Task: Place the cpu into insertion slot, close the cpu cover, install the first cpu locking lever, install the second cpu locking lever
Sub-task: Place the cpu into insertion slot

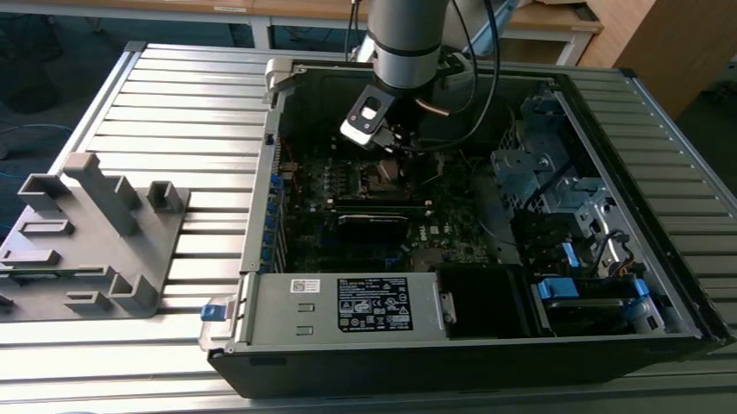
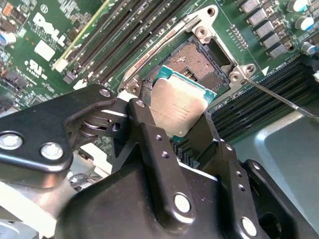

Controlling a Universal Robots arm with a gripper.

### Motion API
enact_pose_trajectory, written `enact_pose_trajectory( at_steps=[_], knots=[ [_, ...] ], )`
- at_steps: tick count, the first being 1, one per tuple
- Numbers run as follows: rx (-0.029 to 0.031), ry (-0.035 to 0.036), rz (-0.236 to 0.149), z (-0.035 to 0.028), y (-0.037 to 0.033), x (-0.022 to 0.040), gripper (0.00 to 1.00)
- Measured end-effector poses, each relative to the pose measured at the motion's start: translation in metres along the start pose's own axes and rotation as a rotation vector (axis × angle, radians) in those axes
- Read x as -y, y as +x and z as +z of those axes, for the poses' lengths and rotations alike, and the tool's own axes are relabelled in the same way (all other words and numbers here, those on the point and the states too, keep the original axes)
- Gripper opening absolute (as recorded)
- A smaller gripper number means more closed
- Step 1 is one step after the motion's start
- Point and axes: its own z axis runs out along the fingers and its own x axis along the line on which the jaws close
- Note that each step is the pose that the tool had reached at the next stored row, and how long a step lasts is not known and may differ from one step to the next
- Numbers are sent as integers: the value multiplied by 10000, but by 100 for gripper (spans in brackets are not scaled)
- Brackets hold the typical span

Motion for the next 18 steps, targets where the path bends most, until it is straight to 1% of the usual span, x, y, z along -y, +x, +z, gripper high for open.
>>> enact_pose_trajectory(
  at_steps=[9,10,15,18],
  knots=[
    [148,-11,1622,35,0,3,54],
    [171,-10,1872,36,1,7,54],
    [172,-14,1900,38,3,12,54],
    [174,-12,1905,36,18,62,54]
  ],
)
